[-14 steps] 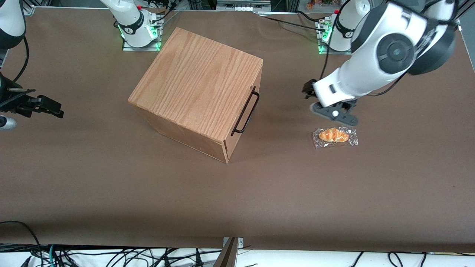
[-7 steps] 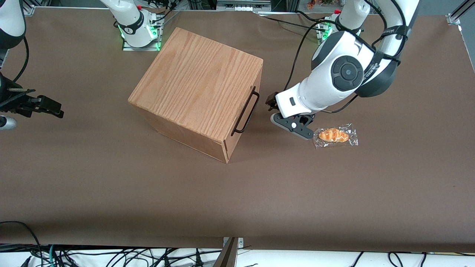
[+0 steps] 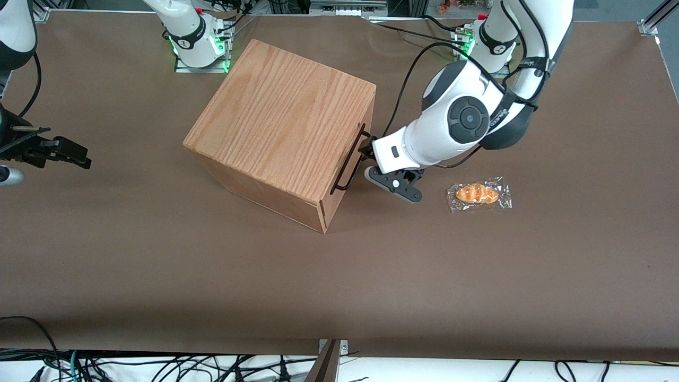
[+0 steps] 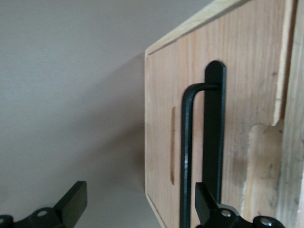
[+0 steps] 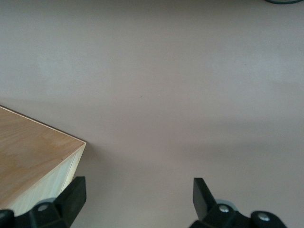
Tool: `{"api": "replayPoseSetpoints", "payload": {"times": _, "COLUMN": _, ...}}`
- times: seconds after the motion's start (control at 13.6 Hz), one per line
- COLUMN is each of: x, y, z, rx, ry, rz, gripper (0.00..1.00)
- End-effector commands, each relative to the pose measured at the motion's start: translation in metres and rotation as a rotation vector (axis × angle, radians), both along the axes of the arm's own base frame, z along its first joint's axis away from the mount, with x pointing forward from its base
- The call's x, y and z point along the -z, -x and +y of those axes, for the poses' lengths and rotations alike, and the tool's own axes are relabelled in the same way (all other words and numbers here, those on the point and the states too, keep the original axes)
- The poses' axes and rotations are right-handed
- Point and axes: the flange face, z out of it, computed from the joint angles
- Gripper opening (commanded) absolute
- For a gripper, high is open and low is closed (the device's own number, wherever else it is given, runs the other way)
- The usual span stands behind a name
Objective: Open top drawer with left arm
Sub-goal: 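Move the left gripper toward the black drawer handle and hook it, then pull the black handle outward with the left gripper, sliding the drawer open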
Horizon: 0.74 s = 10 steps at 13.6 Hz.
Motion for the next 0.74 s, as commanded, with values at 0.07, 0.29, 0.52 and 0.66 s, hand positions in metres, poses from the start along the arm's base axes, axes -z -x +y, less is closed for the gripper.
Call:
{"api": "replayPoseSetpoints", "payload": {"times": 0.07, "x": 0.005, "y": -0.003, "z": -0.012, "rx": 0.007, "ry": 0.031, "rz": 0.004, "gripper": 1.00}}
{"api": "replayPoseSetpoints", "payload": {"times": 0.29, "x": 0.014, "y": -0.001, "z": -0.021, "rx": 0.010, "ry": 0.036, "rz": 0.000, "gripper": 1.00}}
{"api": "replayPoseSetpoints", "payload": {"times": 0.52, "x": 0.025, "y": 0.004, "z": -0.034, "rx": 0.027, "ry": 0.035, "rz": -0.010, "gripper": 1.00}}
{"api": "replayPoseSetpoints", "payload": {"times": 0.66, "x": 0.029, "y": 0.003, "z": -0.034, "rx": 0.032, "ry": 0.031, "rz": -0.011, "gripper": 1.00}}
